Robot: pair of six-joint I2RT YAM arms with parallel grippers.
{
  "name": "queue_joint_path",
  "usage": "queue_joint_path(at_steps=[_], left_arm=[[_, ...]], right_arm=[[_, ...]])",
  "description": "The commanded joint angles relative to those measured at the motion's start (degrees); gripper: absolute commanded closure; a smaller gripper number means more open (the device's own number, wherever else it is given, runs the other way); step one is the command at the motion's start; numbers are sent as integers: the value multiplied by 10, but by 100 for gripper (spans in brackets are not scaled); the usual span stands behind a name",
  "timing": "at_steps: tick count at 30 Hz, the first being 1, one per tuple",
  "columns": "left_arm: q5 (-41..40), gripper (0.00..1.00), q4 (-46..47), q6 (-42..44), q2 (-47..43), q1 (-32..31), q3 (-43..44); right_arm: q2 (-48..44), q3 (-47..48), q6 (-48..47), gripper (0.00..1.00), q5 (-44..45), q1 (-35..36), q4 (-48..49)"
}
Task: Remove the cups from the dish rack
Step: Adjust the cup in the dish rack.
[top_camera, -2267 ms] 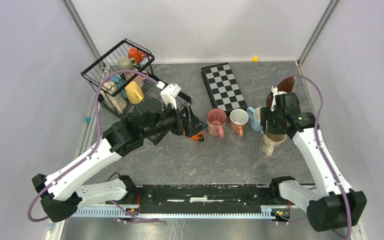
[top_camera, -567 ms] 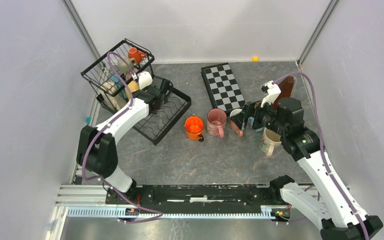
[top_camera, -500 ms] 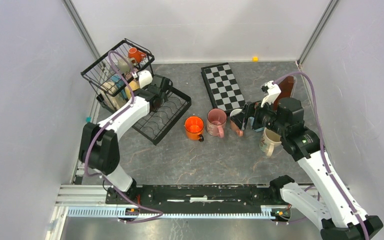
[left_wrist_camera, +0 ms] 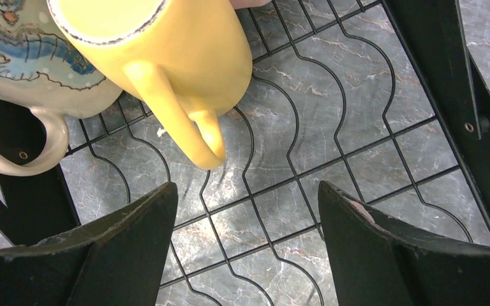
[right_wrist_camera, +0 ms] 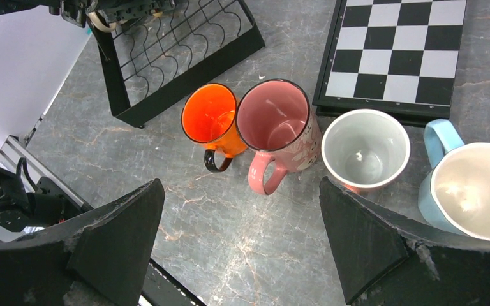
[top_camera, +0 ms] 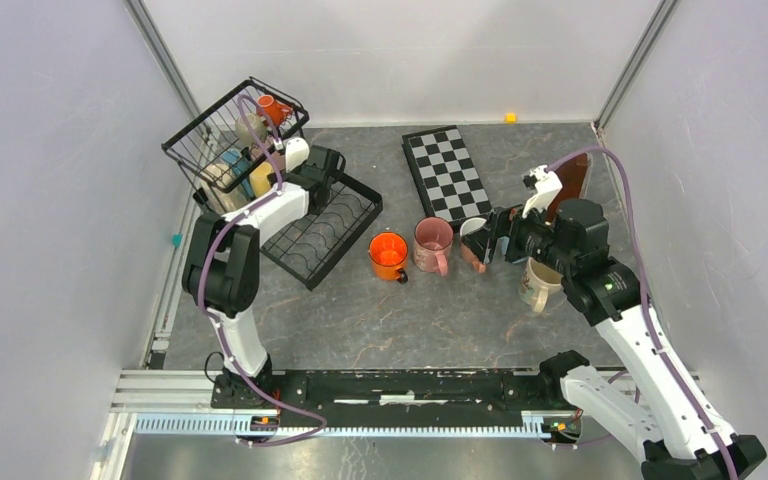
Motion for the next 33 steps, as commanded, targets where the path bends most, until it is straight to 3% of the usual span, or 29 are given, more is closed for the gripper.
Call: queue_joint_path(at_steps=[1, 21, 33], left_arm=[[-29, 14, 59, 31, 12, 21, 2], [5, 31, 73, 11, 18, 47, -18], [-55, 33, -31, 90, 51, 39, 68]], right_arm=[[-8, -7, -15, 2, -6, 3, 11], [-18, -37, -13, 2, -14, 3, 21], [-20, -53, -12, 2, -33, 3, 45]])
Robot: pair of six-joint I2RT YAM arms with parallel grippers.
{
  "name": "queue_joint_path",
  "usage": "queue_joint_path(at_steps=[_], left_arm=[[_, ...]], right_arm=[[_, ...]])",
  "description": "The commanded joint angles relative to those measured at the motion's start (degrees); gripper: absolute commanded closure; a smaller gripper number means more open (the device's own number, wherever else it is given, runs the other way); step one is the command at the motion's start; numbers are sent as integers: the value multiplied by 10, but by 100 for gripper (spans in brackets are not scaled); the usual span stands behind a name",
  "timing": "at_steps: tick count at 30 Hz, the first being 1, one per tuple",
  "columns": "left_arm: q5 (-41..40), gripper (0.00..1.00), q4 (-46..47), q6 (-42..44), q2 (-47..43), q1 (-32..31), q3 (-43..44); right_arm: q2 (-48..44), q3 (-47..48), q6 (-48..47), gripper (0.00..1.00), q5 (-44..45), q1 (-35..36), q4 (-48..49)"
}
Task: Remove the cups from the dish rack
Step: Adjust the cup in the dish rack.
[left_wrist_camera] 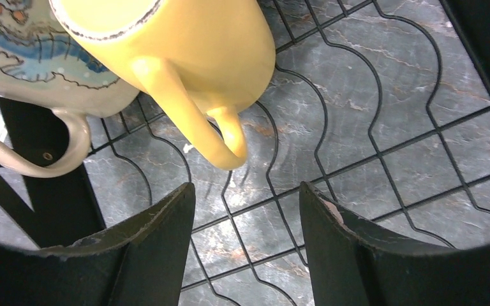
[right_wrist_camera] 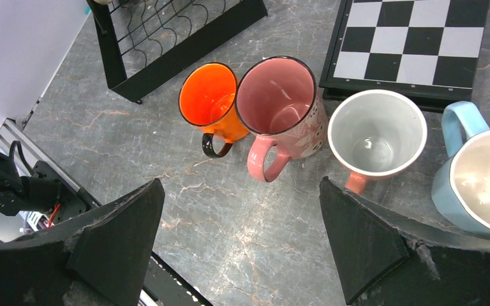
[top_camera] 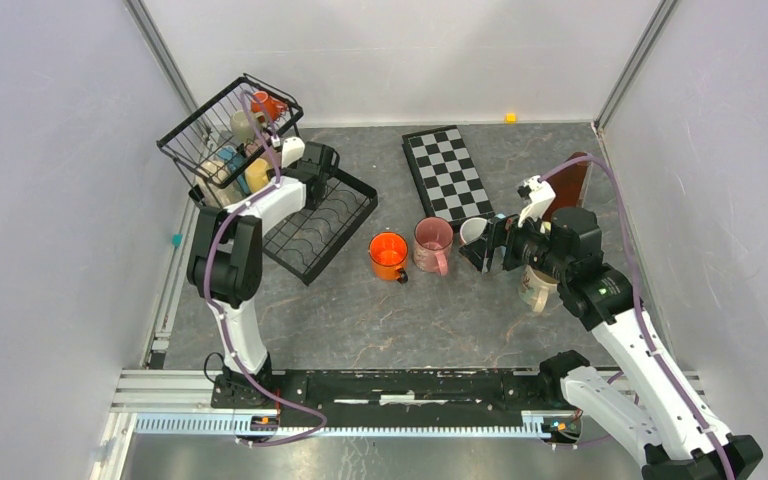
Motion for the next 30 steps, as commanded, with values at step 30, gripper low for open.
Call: queue_joint_path(at_steps=[30], left_arm=[[-72, 59, 67, 153, 44, 11, 33]], right_arm=[[-27, -58, -43, 2, -23, 3, 47]])
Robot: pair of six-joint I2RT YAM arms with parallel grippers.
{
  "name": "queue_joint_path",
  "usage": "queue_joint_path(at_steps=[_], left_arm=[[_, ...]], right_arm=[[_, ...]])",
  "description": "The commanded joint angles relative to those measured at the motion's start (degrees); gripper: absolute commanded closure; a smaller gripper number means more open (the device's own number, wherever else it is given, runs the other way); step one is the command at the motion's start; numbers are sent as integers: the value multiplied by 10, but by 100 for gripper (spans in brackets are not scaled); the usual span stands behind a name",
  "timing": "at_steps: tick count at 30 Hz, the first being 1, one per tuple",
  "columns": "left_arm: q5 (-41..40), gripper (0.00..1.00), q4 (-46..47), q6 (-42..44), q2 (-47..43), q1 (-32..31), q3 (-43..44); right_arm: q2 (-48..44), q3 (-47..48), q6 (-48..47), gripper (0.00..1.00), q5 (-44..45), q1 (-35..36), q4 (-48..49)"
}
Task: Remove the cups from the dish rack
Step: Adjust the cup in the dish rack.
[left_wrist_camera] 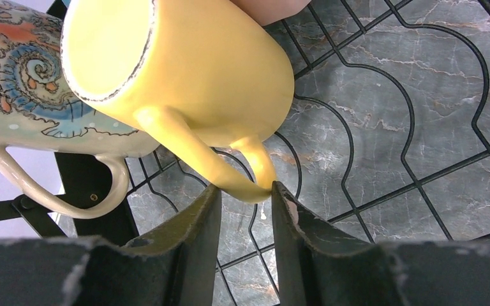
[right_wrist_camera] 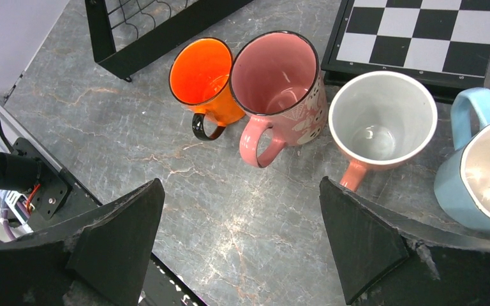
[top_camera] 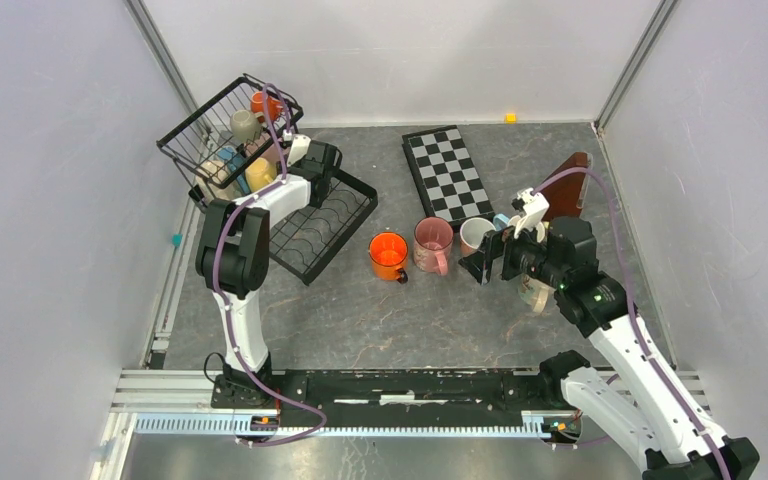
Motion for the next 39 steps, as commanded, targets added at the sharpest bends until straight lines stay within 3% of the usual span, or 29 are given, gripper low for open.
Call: queue_joint_path(at_steps=[1, 11, 24, 39], left_arm=[[-8, 61, 44, 12, -13, 10, -5], [12, 75, 43, -37, -58, 4, -48], [41, 79, 9, -174, -138, -15, -113], [69, 80, 10, -273, -206, -45, -211]], right_arm=[[-4, -11, -10, 2, -4, 3, 30], [-12, -27, -12, 2, 0, 2, 36], [-27, -41, -10, 2, 2, 2, 35], [-43, -61, -8, 2, -2, 3, 28]])
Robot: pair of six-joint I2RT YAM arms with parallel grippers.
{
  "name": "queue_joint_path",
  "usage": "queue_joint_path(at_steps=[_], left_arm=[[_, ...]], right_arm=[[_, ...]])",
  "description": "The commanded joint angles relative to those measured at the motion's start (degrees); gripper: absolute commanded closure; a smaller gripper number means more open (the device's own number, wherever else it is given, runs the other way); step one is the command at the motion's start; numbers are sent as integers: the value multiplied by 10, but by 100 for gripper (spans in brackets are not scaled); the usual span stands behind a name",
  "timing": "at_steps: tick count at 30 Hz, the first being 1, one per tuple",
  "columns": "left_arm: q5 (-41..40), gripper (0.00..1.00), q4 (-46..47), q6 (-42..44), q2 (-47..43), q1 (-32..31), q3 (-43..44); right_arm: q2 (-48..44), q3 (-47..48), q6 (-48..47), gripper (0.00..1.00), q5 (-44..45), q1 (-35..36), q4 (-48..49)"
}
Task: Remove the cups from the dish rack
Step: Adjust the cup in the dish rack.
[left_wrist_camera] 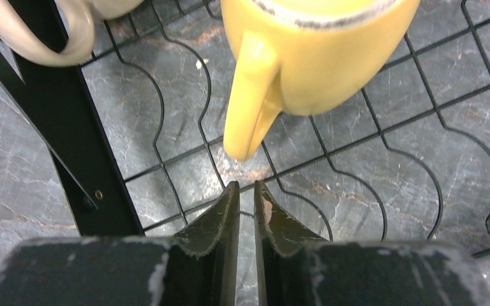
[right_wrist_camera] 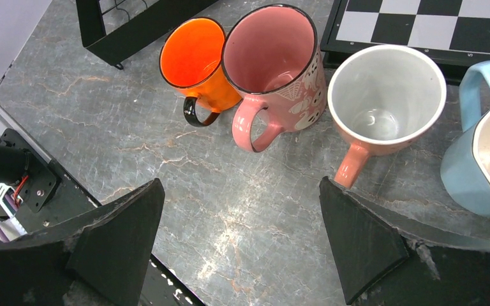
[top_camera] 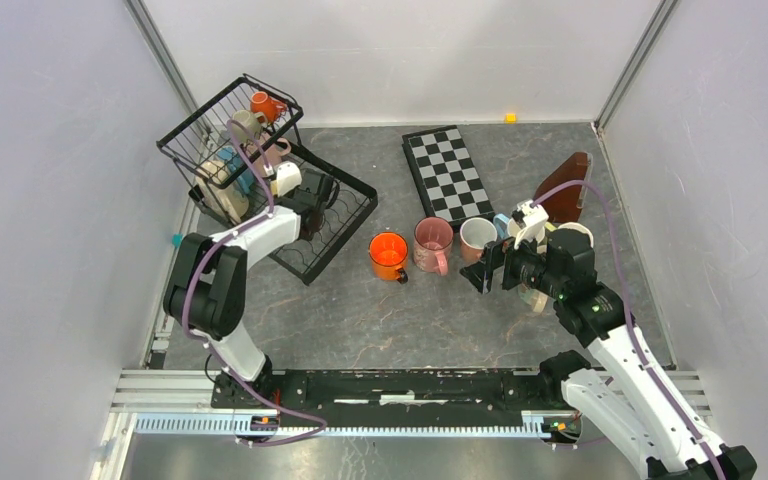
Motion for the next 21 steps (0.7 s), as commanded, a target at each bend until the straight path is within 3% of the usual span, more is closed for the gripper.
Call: queue_joint_path(at_steps=[1, 6, 13, 21], left_arm=[[4, 80, 15, -60, -36, -9, -23], [-4, 76, 31, -55, -55, -16, -40], [-10, 50, 98, 10, -84, -11, -66], [46, 38, 157, 51, -72, 33, -68]], right_arm=[[-8, -5, -7, 2, -2, 2, 13], [-9, -9, -6, 2, -1, 2, 12], [-5, -13, -6, 2, 0, 2, 16], [-4, -14, -8, 2, 3, 2, 12]])
